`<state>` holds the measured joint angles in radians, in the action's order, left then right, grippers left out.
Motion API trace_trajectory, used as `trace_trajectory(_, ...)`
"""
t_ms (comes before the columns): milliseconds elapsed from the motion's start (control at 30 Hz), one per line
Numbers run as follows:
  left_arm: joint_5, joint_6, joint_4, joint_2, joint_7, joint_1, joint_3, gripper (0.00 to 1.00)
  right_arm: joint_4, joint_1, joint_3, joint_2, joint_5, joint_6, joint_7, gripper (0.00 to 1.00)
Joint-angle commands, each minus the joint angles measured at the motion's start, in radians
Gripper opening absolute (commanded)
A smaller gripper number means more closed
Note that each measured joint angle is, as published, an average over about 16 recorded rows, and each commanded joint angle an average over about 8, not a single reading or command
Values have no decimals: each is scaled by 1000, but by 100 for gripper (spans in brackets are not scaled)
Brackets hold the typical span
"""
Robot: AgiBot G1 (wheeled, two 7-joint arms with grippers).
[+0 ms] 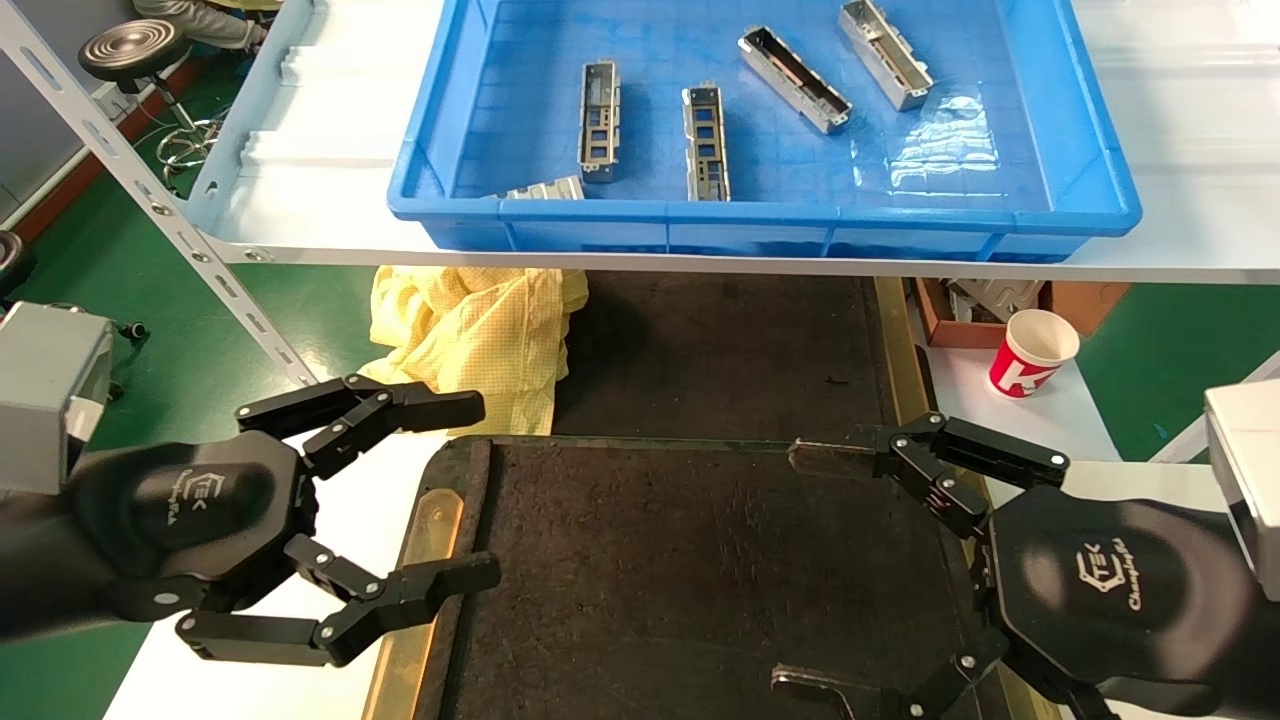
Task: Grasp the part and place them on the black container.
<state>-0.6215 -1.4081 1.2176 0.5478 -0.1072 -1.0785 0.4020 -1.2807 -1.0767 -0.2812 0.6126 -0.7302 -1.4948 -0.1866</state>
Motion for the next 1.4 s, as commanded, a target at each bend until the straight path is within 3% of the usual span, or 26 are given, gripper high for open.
trace_trajectory(33,0,0,0,0,0,0,0,0,0,0,0,0,0,0,0,100)
trace_trajectory(1067,0,0,0,0,0,0,0,0,-2,-9,2,4,3,3,-2,100)
trace_trajectory(1233,0,0,0,0,0,0,0,0,-8,-64,9,17,-2,46,-29,100)
trace_trajectory(1400,0,0,0,0,0,0,0,0,0,-159,6,44,-31,139,-96,100)
